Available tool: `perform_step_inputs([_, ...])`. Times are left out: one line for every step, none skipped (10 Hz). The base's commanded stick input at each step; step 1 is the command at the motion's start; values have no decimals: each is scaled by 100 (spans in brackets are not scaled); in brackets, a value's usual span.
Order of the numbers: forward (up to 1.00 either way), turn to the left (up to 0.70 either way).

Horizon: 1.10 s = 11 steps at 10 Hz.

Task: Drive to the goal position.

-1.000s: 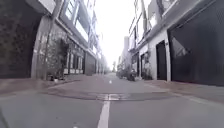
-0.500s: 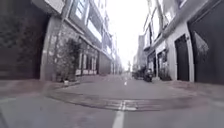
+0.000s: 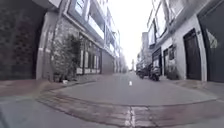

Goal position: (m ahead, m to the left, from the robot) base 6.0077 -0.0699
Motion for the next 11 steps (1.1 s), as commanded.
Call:
perform_step_inputs([100, 0])
perform_step_inputs([100, 0])
perform_step_inputs([100, -28])
perform_step_inputs([100, -40])
perform_step_inputs([100, 0])
perform_step_inputs([100, 0])
perform_step_inputs([100, 0])
perform_step_inputs([100, 0])
perform_step_inputs([100, 0])
perform_step_inputs([100, 0])
perform_step_inputs([100, 0])
